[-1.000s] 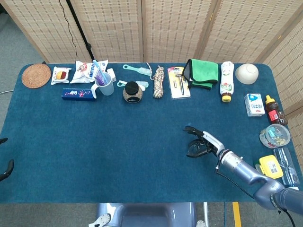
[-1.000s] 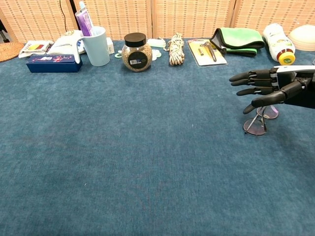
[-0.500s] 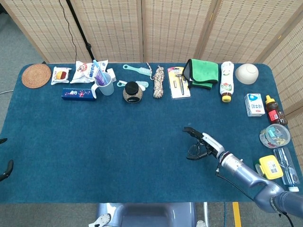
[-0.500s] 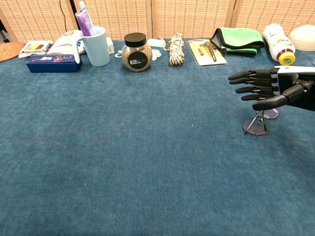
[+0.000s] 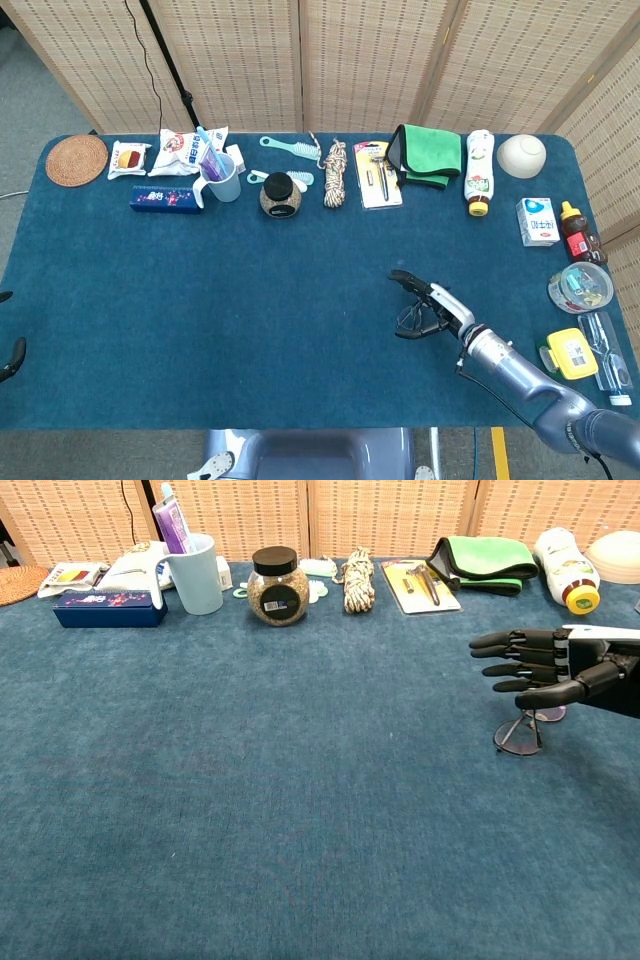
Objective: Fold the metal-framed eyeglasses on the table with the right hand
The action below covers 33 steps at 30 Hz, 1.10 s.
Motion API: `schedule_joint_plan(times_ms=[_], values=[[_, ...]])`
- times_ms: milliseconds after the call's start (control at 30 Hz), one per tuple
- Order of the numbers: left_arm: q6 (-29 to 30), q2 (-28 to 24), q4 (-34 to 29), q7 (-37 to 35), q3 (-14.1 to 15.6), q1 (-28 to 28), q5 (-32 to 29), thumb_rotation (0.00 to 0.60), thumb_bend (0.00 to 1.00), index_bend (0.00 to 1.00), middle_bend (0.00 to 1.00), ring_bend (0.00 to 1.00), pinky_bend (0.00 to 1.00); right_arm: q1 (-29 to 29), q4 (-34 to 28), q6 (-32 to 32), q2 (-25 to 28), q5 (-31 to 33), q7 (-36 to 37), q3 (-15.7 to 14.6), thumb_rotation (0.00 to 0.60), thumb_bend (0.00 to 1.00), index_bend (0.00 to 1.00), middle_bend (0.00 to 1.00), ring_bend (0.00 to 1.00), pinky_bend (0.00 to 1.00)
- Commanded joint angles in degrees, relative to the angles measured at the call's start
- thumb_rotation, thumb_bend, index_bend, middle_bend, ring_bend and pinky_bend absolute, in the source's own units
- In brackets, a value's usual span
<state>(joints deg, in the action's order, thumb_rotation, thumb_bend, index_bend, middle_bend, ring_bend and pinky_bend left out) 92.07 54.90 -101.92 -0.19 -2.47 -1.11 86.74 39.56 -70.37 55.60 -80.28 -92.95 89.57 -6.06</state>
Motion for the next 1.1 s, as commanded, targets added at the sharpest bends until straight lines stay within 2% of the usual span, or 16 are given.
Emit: schedule_joint_plan(times_ms=[33,533,767,967,1100], values=[[0.2,-0.2,-0.2,0.1,0.0,-0.1,0.1,0.475,0.41,0.2,0.11,0.15,0.14,-0.6,1.2,0.3,-0.8,0.2,0.7,-0.1,0.6,0.0,0.15,0.05,0.0,0.0],[1.1,-0.9,-0.7,-0.1,0.0,-0.7,0.3,0.475,0.41,0.2,0.11,0.15,0.14,-1.6,4.8,0.9,-3.0,-0.1,3.9,-0.7,0.6,0.0,0.15,0.05,0.0,0.0],[1.1,-0.9,-0.6,-0.4,0.1,-0.8,0.3,0.476,0.41,0.2,0.11,0.15,0.14,-1.7,3.6,2.4,-1.9,-0.5,3.7,-0.3,0.6,0.0,0.15,0.05,0.0,0.0],[0.7,-1.0,-0.5,-0.2,0.3,-0.9,-0.1,0.476,0.41,0.2,0.11,0.15,0.14,-1.6,-1.5,4.8,2.4,-1.1,-1.7,0.6,0.6,0.0,0.15,0.05,0.0,0.0],[0.4,-0.4,0.0,-0.4,0.5,-1.0,-0.3,0.477,0.41,0.2,0.11,0.15,0.14,-2.5,-7.7,5.9,6.8,0.7,-12.6,2.0,0.6,0.0,0.15,0.05,0.0,0.0]])
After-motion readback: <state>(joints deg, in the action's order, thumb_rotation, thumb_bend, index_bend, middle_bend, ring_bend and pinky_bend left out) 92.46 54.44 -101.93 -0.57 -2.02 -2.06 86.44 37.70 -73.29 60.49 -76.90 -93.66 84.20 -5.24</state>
